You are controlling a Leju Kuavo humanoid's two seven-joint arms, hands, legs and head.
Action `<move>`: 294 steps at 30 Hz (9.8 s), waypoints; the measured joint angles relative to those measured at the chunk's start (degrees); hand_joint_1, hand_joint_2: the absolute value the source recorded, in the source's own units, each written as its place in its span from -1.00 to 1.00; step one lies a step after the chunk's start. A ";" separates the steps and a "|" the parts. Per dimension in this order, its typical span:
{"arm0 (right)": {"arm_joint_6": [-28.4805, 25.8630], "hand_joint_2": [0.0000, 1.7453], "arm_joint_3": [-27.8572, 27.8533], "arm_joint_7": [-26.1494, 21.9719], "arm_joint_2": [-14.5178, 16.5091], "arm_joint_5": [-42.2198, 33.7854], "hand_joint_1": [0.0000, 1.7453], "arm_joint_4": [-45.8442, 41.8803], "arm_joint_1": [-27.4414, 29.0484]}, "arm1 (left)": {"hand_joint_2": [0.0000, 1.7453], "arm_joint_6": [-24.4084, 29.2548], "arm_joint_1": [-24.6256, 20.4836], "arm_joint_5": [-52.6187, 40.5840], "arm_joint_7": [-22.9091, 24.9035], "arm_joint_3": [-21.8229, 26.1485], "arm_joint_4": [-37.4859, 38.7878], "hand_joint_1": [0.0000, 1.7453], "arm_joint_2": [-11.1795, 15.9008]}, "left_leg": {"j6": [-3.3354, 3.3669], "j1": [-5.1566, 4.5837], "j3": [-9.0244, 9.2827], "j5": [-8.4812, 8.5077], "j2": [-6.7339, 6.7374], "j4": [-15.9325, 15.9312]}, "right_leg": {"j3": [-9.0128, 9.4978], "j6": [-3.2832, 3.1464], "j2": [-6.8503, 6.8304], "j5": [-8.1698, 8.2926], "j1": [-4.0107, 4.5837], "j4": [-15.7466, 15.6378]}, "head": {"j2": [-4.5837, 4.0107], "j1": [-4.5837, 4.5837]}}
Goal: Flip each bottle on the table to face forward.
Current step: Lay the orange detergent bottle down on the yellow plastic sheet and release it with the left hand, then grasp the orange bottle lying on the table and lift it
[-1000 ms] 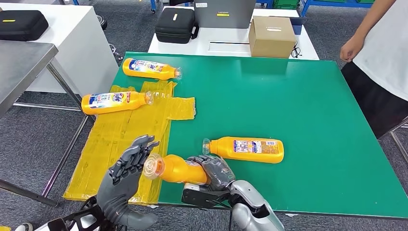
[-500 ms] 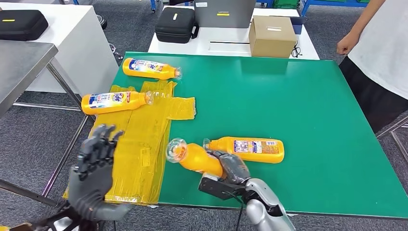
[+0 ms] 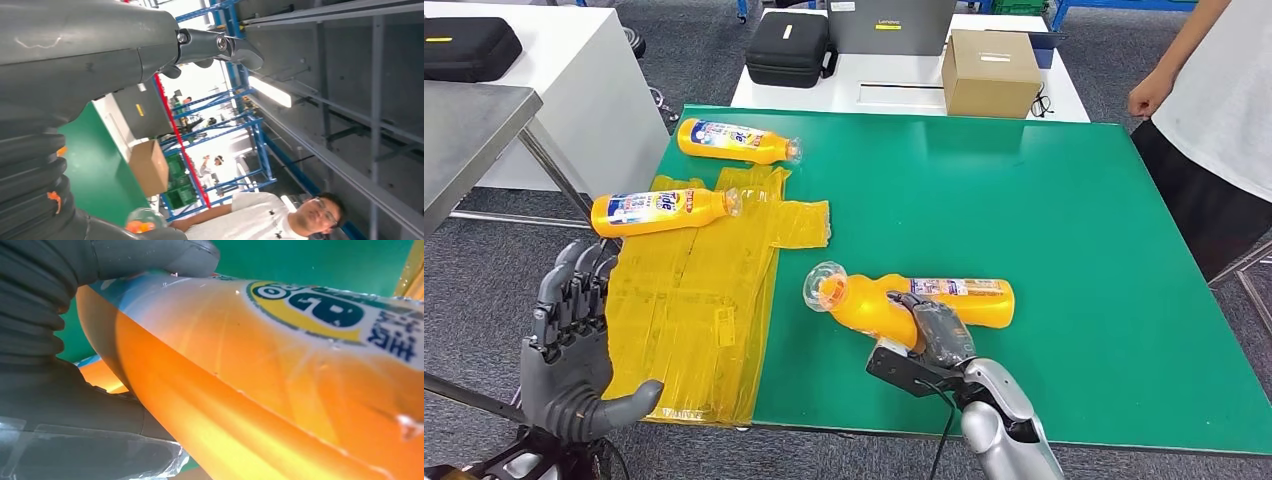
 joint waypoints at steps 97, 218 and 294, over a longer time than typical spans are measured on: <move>5.38 1.00 16.20 -2.73 -6.20 -0.64 -1.00 -9.22 -6.70 | 1.00 -5.13 -10.42 -16.06 2.19 -12.93 17.47 1.00 2.37 | 0.03 0.00 -0.12 0.05 -0.01 0.01 | -0.08 0.01 -0.02 0.02 0.01 0.02 | 0.00 -0.01; 5.69 1.00 2.09 13.15 -14.75 15.47 -1.00 23.04 -18.50 | 1.00 -4.60 -9.54 -4.90 0.04 -9.92 19.22 -1.00 -1.22 | 0.04 -0.02 0.04 0.07 -0.01 0.03 | 0.07 0.02 0.00 0.04 0.00 0.01 | 0.00 -0.03; 0.33 1.00 -5.55 -5.17 -4.78 -2.43 1.00 -4.06 1.93 | 1.00 0.77 -5.37 -5.39 0.04 -2.16 21.13 -1.00 -4.22 | -0.16 0.22 -0.39 0.18 0.00 0.01 | -0.36 -0.22 0.07 0.25 0.31 0.00 | 0.00 -0.02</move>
